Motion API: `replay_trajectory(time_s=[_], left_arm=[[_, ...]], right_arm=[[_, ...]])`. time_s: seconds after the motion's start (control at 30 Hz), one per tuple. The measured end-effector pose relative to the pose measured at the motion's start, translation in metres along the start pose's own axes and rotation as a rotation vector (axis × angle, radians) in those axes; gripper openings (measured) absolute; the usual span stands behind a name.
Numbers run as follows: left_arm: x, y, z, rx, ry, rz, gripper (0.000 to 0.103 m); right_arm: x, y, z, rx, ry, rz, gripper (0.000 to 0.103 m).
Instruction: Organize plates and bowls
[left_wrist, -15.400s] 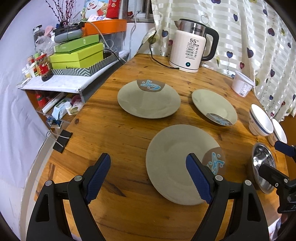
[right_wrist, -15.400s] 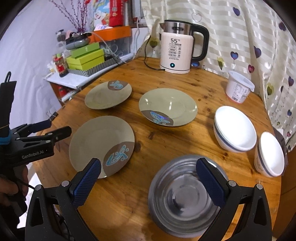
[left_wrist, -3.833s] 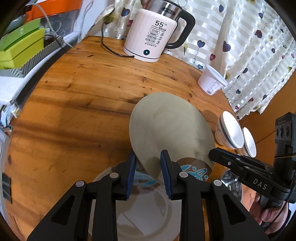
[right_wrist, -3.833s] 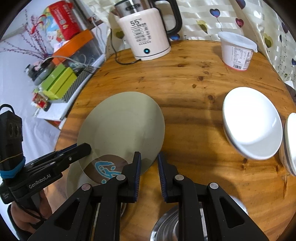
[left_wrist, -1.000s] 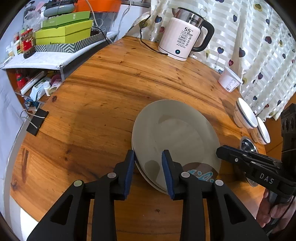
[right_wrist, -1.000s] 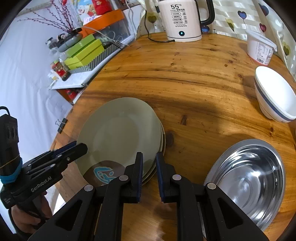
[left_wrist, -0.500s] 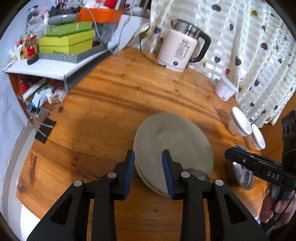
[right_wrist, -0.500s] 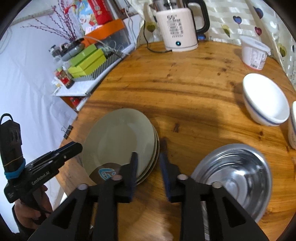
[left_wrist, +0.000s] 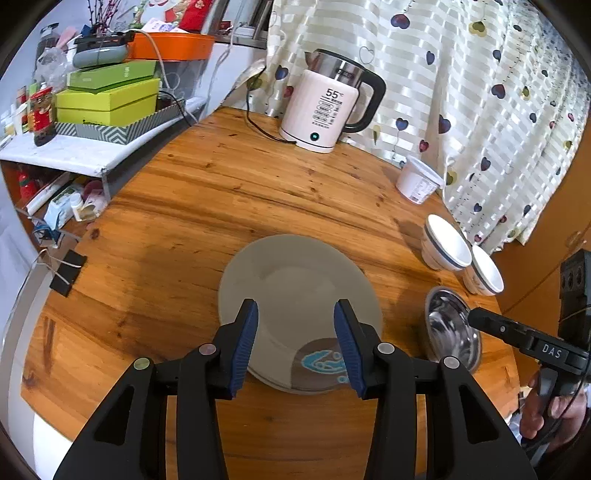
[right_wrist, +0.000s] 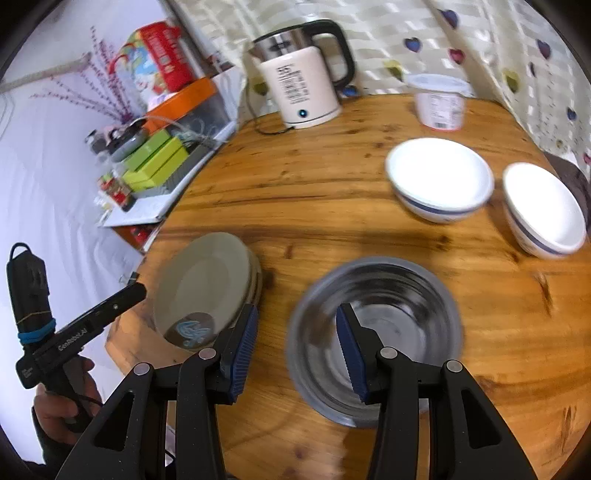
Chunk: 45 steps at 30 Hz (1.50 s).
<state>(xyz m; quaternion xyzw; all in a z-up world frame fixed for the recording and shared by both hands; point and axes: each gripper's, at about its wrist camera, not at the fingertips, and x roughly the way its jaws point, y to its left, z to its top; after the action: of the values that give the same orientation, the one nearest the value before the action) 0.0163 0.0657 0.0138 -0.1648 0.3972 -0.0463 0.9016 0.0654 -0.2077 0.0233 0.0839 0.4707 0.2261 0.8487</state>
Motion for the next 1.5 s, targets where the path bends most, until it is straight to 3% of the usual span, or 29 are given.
replay_trajectory(time_s=[0.4,0.93,1.43,1.5], left_arm=[[0.012,-0.021,-0.001,0.032,0.04,-0.054,0.044],[0.032,-0.054,0.005,0.1,0.085,-0.062,0.044],[0.062,-0.11,0.035,0.195,0.135,-0.132,0.044],[0.069,-0.119,0.04,0.208,0.152,-0.148,0.044]], right_arm=[[-0.018,-0.03,-0.005,0.066,-0.039,-0.037,0.044],[-0.024,-0.051,0.001,0.109,-0.06,-0.066,0.044],[-0.028,-0.089,0.011,0.206,-0.092,-0.102,0.043],[-0.027,-0.096,0.013,0.222,-0.094,-0.103,0.039]])
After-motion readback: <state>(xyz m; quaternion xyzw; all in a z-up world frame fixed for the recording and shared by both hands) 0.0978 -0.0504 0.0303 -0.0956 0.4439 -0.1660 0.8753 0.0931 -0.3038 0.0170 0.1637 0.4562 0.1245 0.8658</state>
